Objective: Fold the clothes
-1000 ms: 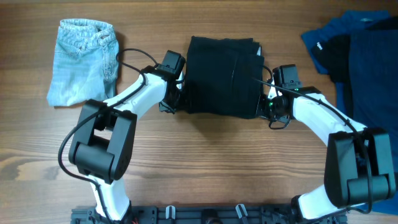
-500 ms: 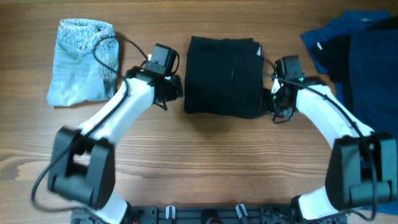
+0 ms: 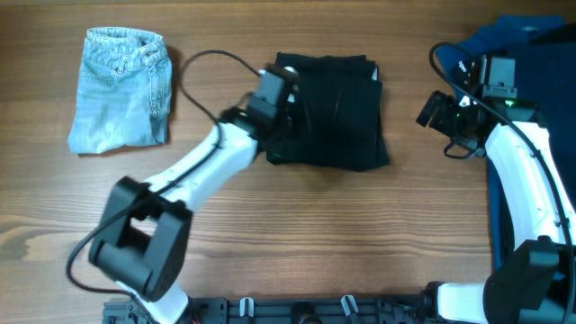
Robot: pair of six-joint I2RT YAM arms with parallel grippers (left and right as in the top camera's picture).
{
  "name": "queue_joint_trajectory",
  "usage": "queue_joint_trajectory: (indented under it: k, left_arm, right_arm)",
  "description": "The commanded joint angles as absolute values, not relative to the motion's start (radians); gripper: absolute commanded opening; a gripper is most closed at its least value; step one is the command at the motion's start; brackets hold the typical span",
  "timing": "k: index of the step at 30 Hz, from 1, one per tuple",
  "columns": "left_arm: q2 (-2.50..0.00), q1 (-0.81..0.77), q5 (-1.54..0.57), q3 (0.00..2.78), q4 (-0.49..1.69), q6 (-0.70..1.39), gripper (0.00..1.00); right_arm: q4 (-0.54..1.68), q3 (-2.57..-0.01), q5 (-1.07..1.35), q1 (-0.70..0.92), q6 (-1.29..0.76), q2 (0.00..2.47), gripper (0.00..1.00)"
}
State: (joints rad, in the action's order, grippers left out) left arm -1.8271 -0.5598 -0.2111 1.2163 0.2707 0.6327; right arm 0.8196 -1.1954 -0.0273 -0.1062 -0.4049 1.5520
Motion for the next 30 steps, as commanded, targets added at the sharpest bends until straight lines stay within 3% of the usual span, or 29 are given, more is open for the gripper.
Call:
queue_joint_trajectory:
  k: [1, 7, 12, 20, 22, 24, 25, 27, 28, 30]
  left_arm:
    - [-1.899, -0.628, -0.203, 1.216, 0.233, 0.684, 0.04]
    - [-2.037, -0.690, -0.178, 1.216, 0.169, 0.697, 0.04]
    - [-2.064, -0.673, -0.063, 1.216, 0.297, 0.696, 0.04]
    - [-2.056, -0.447, 0.095, 1.241, 0.566, 0.490, 0.04]
    - [-2.053, -0.369, 0.229, 1.271, 0.630, 0.416, 0.12]
    - [-2.053, -0.287, 0.336, 1.303, 0.640, 0.399, 0.27]
    - [-2.053, -0.258, 0.337, 1.325, 0.646, 0.398, 0.36]
    - [-2.043, -0.211, 0.323, 1.406, 0.702, 0.399, 0.41]
    - [-2.036, -0.199, 0.323, 1.451, 0.733, 0.399, 0.50]
    - [-2.001, -0.190, 0.286, 1.606, 0.846, 0.400, 0.60]
  right_arm:
    - [0.812, -1.202, -0.046, -0.104, -0.426, 1.547, 0.99]
    - [0.812, -1.202, -0.046, -0.104, -0.426, 1.547, 0.99]
    - [0.812, -1.202, -0.046, -0.104, -0.426, 1.547, 0.99]
    - [0.812, -1.202, -0.046, -0.104, -0.426, 1.547, 1.00]
    - [0.812, -1.202, -0.046, -0.104, -0.426, 1.547, 0.99]
    - [0.812, -1.202, -0.046, -0.104, -0.426, 1.547, 0.99]
    - [0.812, -1.202, -0.046, -0.104, -0.426, 1.547, 0.99]
    - [0.812, -1.202, -0.046, -0.104, -0.426, 1.547, 0.99]
    - [0.812, -1.202, -0.046, -0.104, -0.426, 1.547, 1.00]
    - [0.812, -1.202, -0.046, -0.104, -0.426, 1.547, 0.99]
